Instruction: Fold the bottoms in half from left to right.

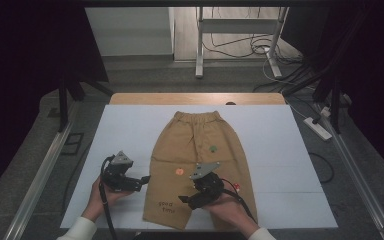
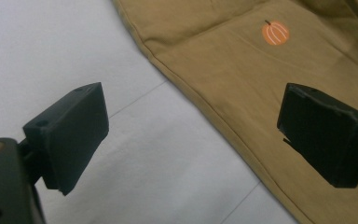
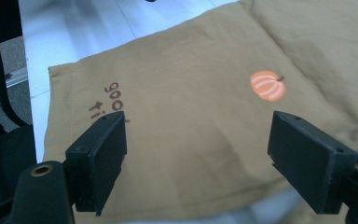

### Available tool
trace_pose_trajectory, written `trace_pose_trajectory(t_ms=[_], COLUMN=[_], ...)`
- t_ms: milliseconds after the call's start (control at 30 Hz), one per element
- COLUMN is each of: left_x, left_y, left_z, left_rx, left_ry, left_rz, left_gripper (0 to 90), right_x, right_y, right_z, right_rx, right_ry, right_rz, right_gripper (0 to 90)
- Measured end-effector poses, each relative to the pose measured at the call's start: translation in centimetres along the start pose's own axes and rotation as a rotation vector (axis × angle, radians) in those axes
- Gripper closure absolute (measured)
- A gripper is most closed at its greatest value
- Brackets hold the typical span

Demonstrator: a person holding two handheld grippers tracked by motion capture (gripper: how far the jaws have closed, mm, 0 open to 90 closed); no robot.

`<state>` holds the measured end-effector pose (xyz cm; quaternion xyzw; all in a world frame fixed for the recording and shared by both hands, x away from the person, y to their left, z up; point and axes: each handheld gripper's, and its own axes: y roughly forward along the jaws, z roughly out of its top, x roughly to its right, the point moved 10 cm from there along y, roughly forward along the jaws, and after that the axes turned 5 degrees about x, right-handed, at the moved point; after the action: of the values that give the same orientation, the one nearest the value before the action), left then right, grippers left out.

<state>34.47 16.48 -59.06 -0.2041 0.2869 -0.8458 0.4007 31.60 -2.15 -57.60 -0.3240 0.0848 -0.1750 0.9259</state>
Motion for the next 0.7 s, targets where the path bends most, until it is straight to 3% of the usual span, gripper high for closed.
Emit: trace_pose_trajectory(t_ms=[267, 700], left_x=[-0.1, -0.2], left_y=[0.2, 0.3], left_z=[0.1, 0.1], left_rx=[-0.001, -0.009], left_ry=[-0.004, -0.007], left_rz=[0.005, 0.011], left_gripper=[9.0, 9.0], right_x=[-2.0, -4.2], right_y=[2.1, 3.6], right_z=[0.3, 0.9], right_rx=[-0.033, -0.051], right_ry=[-0.045, -0.090], right_rz=[0.038, 0.081], right_gripper=[20.1, 20.3])
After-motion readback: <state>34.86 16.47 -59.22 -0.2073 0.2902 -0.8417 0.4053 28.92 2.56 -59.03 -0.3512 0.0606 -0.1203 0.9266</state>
